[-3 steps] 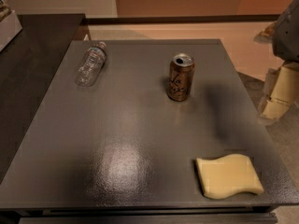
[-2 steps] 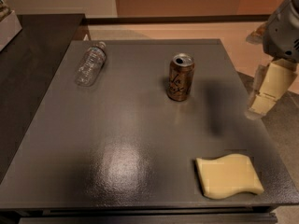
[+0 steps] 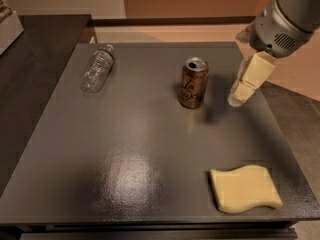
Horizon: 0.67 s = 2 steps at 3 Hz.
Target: Move orange can near sponge
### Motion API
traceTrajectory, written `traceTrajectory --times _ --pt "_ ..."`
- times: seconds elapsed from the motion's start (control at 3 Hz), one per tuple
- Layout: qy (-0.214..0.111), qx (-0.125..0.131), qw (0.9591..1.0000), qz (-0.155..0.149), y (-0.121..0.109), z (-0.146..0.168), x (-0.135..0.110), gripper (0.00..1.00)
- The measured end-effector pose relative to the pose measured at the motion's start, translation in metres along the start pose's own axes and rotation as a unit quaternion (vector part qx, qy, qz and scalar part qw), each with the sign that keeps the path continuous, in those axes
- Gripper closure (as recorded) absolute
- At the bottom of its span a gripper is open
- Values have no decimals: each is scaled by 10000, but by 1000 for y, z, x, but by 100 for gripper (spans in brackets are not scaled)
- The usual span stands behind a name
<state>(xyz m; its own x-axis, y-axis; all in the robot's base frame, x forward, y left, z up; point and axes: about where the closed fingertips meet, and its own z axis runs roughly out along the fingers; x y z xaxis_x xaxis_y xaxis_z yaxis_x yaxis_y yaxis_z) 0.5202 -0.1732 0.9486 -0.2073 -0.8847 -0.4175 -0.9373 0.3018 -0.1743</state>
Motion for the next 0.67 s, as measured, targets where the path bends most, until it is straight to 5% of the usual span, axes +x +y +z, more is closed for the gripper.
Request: traceTrajectory --times 0.67 --pt "-662 -147 9977 -46 -29 45 -34 0"
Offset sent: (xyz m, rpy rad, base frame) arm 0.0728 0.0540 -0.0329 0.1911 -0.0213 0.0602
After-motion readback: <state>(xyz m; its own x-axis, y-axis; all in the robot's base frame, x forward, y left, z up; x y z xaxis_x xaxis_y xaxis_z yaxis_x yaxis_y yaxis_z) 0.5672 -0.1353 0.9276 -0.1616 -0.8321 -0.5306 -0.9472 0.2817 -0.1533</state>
